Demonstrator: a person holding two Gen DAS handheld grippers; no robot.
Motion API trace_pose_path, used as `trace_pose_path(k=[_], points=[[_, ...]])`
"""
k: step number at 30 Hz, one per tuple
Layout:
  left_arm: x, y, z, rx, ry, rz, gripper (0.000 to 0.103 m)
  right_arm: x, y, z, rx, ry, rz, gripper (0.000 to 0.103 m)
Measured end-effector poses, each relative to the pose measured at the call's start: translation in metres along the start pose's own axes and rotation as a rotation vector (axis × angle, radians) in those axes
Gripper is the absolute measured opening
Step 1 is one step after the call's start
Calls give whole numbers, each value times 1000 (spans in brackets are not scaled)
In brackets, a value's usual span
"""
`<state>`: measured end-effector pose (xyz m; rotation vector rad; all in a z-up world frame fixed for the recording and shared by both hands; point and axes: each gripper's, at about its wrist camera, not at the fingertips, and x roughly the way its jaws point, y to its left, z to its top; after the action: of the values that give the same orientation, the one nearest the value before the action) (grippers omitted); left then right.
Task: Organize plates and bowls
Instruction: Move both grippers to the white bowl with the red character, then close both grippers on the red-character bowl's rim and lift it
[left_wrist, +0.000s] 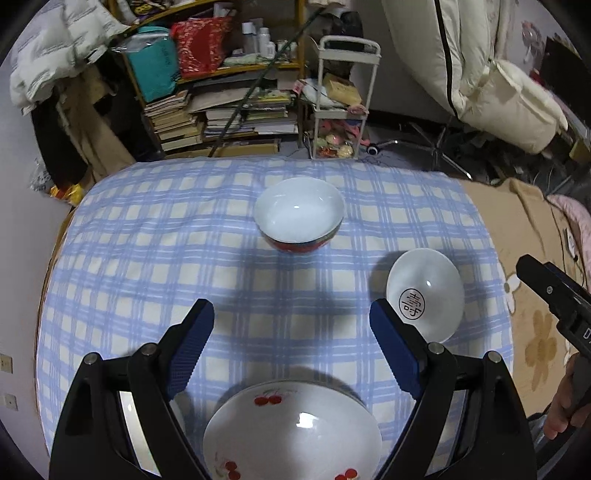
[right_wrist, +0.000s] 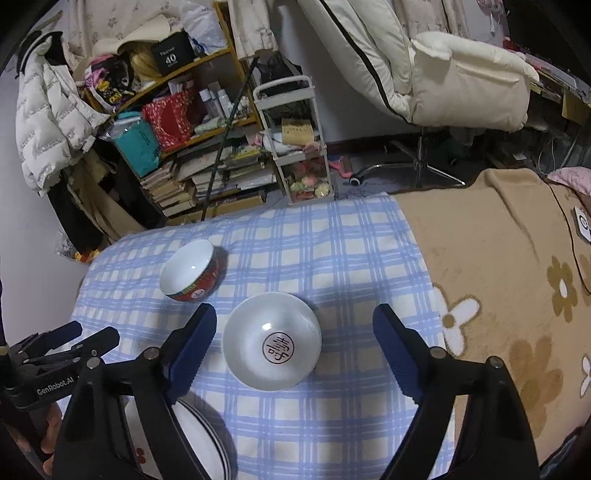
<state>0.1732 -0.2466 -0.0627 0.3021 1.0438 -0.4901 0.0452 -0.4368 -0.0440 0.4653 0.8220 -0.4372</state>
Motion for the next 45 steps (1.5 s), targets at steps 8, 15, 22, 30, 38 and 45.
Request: trace_pose_path(k=[8, 15, 22, 30, 38, 45], points=[[40, -16, 7, 17, 67, -27, 85, 42, -3, 3, -1, 81, -10, 81], [76, -30, 9, 29, 127, -58, 85, 76, -10, 0, 21, 146, -7, 76], [101, -47, 10, 67, 170, -72, 85, 103, -19, -5, 66, 206, 5, 72], [118, -58, 8, 88, 222, -117, 55, 125, -27, -12, 91, 282, 7, 67], [116, -76, 3, 98, 275, -218, 7, 138, -25, -22, 102, 382, 50, 15], [97, -73, -5, 138, 245, -126, 8, 121, -19, -29, 106, 375, 92, 13]])
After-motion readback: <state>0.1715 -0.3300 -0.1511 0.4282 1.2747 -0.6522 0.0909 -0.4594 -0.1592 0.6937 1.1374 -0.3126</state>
